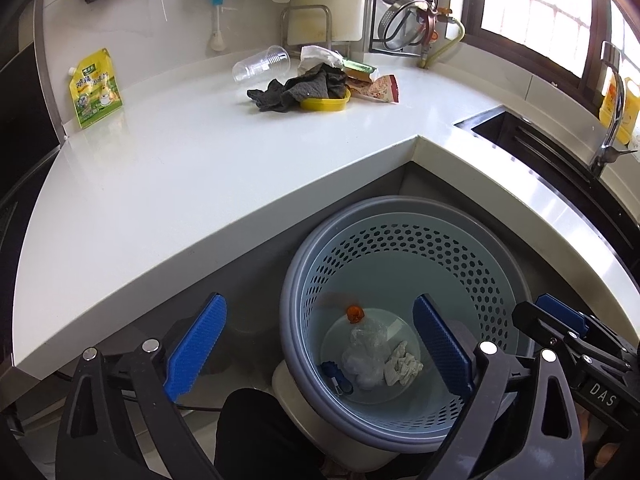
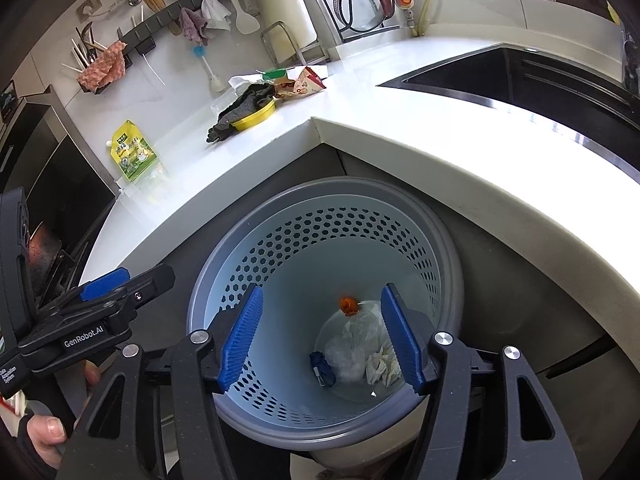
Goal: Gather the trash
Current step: 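Move both open tools back toward the remaining trash pile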
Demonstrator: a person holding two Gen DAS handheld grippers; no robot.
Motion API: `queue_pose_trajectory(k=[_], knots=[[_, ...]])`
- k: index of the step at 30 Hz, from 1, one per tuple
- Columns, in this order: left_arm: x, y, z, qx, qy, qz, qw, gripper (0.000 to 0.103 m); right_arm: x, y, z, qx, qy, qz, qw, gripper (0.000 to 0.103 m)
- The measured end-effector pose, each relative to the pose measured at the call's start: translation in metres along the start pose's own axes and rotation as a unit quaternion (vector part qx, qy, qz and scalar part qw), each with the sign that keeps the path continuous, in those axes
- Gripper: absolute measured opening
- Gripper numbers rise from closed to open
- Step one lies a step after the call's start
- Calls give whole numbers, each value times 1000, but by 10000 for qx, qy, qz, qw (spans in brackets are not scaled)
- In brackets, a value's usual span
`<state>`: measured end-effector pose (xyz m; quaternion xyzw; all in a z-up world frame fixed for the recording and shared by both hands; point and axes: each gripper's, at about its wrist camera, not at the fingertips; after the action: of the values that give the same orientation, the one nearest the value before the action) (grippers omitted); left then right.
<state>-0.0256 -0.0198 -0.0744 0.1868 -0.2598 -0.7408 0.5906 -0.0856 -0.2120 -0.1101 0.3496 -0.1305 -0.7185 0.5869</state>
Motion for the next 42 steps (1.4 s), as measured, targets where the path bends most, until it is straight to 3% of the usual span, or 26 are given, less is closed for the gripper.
queue_pose_trajectory(k=[19, 42], knots=[[-29, 26, 30, 596, 120, 366, 9975, 96, -10, 12, 5, 204, -123, 251, 9994, 68], [-51, 90, 1, 667, 277, 554, 9958, 96, -17, 94, -18, 466, -27, 479, 9978, 71]])
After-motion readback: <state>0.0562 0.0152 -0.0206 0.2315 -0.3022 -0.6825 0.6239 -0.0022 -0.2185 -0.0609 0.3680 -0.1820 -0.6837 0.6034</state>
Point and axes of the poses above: each gripper's, at about its wrist camera, not at the fingertips, and z roughly against the way its jaws point, x to its right, y to its top, and after that the axes turned 5 degrees about -x, right-handed
